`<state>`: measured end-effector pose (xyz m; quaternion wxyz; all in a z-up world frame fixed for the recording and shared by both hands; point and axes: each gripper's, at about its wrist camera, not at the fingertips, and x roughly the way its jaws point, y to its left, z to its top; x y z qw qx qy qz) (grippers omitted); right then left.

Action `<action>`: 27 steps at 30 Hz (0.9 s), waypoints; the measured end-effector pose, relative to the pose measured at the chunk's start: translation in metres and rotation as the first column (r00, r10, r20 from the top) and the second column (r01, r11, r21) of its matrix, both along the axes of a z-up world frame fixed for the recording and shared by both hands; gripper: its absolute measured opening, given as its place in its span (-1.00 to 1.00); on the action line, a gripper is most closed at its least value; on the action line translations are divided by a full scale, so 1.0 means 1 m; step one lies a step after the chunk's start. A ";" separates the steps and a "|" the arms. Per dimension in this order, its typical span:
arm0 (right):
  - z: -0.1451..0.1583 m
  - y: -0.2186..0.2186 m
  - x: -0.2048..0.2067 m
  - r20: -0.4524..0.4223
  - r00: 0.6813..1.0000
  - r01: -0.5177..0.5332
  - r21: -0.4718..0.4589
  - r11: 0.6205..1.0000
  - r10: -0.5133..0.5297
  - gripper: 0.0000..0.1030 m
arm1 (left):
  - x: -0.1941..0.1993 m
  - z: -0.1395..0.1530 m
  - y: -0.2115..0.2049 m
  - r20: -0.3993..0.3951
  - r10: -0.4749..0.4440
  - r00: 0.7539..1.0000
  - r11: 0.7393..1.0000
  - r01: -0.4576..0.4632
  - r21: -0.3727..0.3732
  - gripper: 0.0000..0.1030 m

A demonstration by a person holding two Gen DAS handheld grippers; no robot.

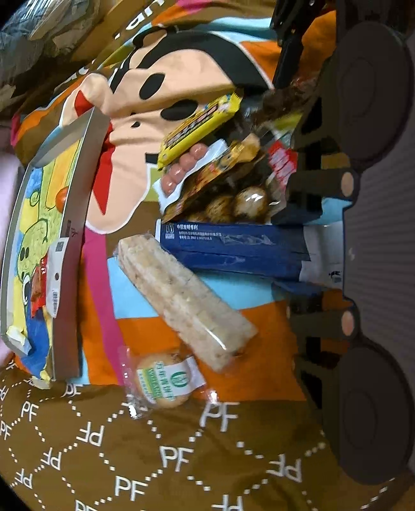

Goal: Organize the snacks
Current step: 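Lower the left gripper onto the blue stick packet while the right gripper approaches the chocolate treat, then grasp the blue packet with the left gripper while the right gripper grasps the chocolate treat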

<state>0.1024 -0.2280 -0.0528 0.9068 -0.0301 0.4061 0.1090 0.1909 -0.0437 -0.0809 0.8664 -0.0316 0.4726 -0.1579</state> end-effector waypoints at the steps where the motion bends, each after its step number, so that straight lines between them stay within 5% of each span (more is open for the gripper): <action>1: 0.001 0.000 -0.001 -0.001 1.000 0.000 0.004 1.000 0.000 0.02 | -0.002 0.001 0.000 -0.001 -0.005 1.000 1.000 0.005 -0.004 -0.23; 12: -0.007 -0.001 0.001 -0.028 0.999 0.019 -0.017 1.000 -0.020 0.25 | 0.014 0.000 -0.004 0.019 0.037 0.999 0.999 -0.037 0.032 0.23; 20: -0.005 0.004 -0.002 -0.024 1.000 0.009 -0.030 1.000 -0.010 0.04 | 0.002 0.003 -0.009 0.021 0.013 1.000 0.999 -0.013 0.035 -0.26; 27: 0.002 0.006 -0.009 -0.043 0.999 0.003 -0.052 0.999 -0.005 -0.01 | -0.018 0.010 -0.014 0.002 0.023 1.000 0.999 -0.023 0.037 -0.33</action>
